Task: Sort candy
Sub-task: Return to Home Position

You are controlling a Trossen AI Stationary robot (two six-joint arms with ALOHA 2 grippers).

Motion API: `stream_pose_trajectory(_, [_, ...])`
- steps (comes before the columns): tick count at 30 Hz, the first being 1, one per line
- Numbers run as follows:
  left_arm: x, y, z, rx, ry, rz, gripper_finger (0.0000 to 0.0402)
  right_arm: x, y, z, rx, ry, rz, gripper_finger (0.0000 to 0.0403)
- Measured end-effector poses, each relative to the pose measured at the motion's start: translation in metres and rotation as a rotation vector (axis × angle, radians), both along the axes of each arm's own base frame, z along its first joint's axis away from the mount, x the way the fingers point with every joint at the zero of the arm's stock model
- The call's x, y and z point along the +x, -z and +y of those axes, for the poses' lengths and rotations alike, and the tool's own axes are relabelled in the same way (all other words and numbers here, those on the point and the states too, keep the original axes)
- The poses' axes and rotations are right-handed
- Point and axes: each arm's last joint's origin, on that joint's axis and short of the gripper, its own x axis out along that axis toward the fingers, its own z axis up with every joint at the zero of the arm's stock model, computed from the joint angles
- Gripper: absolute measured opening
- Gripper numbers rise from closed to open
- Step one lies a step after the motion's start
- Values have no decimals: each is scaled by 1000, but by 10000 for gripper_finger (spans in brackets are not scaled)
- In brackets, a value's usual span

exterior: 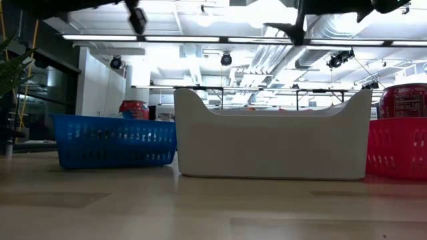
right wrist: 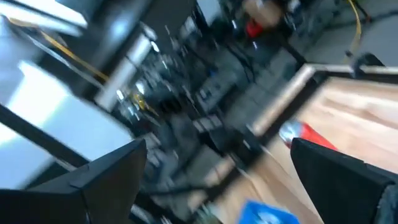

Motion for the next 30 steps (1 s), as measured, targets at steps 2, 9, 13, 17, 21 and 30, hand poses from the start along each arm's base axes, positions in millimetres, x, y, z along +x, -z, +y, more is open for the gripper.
stream_pose_trajectory(2, [-15, 10, -7, -2, -6, -9, 0, 2, -6, 6, 24, 36, -65, 392])
stream_pose_trajectory(9, [-61, 52, -15, -20, -52, -101, 0, 9, -7, 29, 94, 38, -85, 392])
stream_pose_trajectory(13, [-75, 66, -13, -36, -81, -130, 0, 10, -5, 35, 135, 38, -73, 392])
stream_pose_trajectory(17, [-82, 75, -10, -7, -113, -143, 0, 11, 0, 37, 153, 37, -25, 392])
stream_pose_trajectory(21, [-86, 93, -6, -13, -155, -108, 0, 11, 7, 39, 163, -49, 64, 392])
stream_pose_trajectory(30, [-86, 98, 2, -24, -239, -43, 0, 8, 22, 47, 74, -338, 223, 392])
